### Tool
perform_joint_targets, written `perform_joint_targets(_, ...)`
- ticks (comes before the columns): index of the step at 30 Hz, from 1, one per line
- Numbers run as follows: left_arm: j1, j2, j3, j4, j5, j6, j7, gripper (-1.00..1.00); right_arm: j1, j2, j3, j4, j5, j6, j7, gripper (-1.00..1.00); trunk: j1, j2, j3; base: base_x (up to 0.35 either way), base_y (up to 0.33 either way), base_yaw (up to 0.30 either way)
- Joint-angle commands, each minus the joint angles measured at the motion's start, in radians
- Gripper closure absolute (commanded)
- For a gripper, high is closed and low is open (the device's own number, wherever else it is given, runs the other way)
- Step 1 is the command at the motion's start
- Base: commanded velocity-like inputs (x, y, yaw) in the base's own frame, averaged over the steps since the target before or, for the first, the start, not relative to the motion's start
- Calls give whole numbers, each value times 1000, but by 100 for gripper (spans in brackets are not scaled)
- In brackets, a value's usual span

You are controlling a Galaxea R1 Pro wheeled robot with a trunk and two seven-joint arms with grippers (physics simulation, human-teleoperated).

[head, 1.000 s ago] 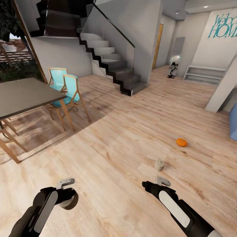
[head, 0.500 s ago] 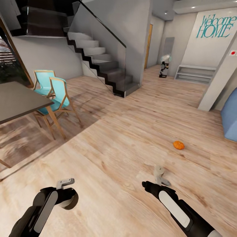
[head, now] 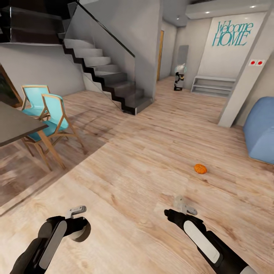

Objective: Place each of the two pumpkins and all three candles from the living room inside a cabinet in the living room (use any cabinet), then make sure every cabinet is closed, and position the cauldron so it is next to a table in the living room.

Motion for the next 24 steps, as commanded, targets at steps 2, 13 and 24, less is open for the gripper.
perform_joint_targets(2, 0, 1, -1, -2, 10, 3, 9, 100, -1, -1, 3, -1, -5, 2, -7, -100, 0, 0, 2, 2, 0, -213)
perform_joint_targets(13, 0, 1, -1, -2, 10, 3, 9, 100, -1, -1, 3, -1, -5, 1, -7, -100, 0, 0, 16, 0, 0, -211)
perform_joint_targets(24, 0, 1, -1, -2, 10, 3, 9, 100, -1, -2, 3, -1, -5, 0, -7, -100, 0, 0, 31, 41, 17, -178)
